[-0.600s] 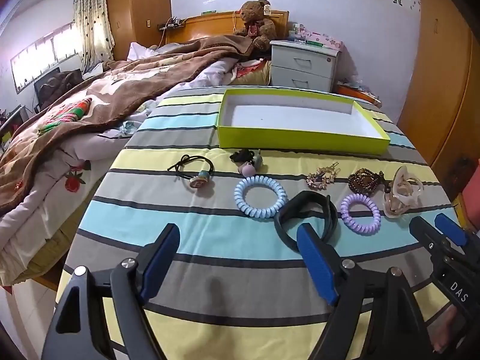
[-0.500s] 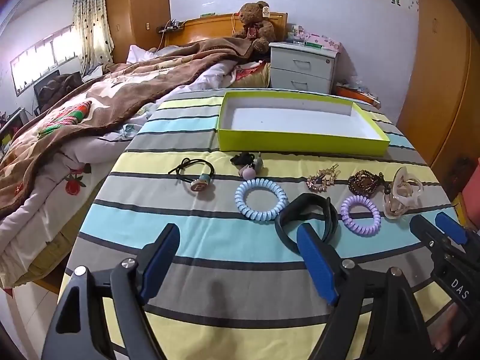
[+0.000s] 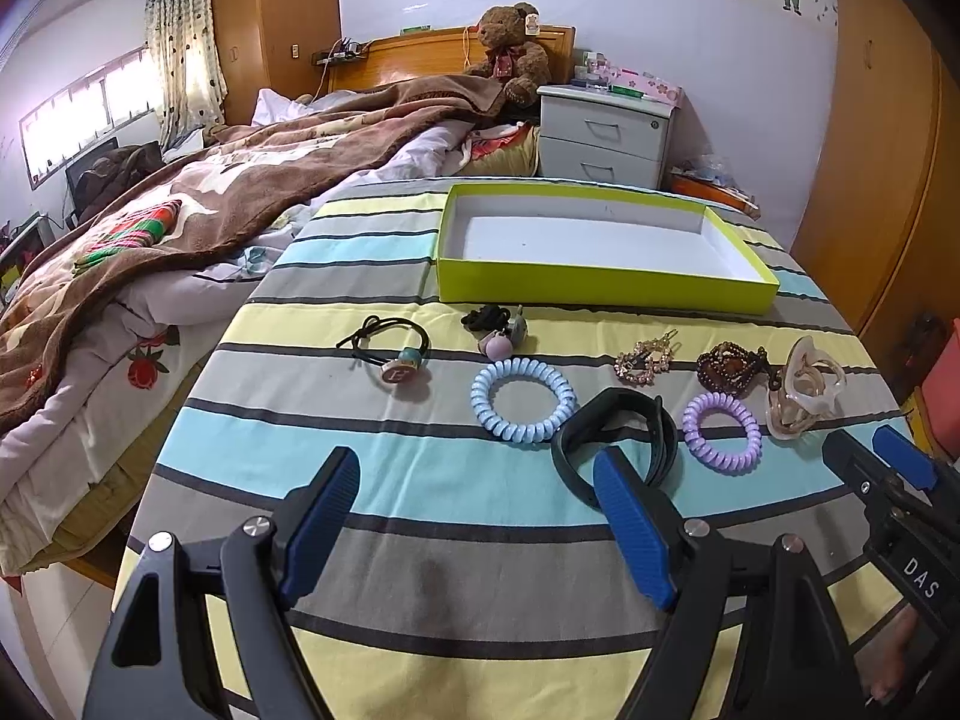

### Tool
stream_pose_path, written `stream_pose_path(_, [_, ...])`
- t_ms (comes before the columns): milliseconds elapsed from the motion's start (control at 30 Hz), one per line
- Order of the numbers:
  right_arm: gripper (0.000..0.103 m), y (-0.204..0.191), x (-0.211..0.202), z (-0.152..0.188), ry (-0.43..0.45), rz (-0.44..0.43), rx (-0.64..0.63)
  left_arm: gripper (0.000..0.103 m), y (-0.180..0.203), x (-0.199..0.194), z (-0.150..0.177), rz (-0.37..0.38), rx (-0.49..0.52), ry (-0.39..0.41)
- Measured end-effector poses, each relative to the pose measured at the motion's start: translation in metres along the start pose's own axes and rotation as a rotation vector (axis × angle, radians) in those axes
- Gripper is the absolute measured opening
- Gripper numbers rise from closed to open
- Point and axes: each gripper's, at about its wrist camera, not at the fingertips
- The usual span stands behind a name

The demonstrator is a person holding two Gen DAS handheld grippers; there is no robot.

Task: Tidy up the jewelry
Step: 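Move the right tool toward the clear claw hair clip, then close the right tool on the clear claw hair clip and lift it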

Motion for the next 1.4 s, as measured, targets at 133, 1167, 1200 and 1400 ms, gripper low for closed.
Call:
stream_pose_path(133, [0.07,0.002,0.0,0.0,-0.002,0.002,0.008,0.082,-0.001,0.002,-0.001,-0.005,-0.002,-0.004])
stream_pose_path(1167, [0.07,0.039,0.042,-0.027,-0.14,-0.046,0.223,0.085,-0.037,0.026,-0.023,0.079,-0.057,-0.121])
stream_pose_path(1200, [0.07,0.038,0.043,-0.028,-0.148,-0.057,0.218,0.085,-0.038,0.027,-0.024,0.076,-0.055,-0.125])
stream_pose_path(1400, [0.07,0.04,0.045,-0.029,-0.206,-0.014,0.124,0.085,-0.052,0.03,-0.027,0.054,-0.041,-0.14])
Point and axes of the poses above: each gripper's, at about its wrist camera, not at the fingertips, and x roughly the way its jaws point, y to its right, z to its underside, and after that the axes turned 11 degrees about -x, right-handed
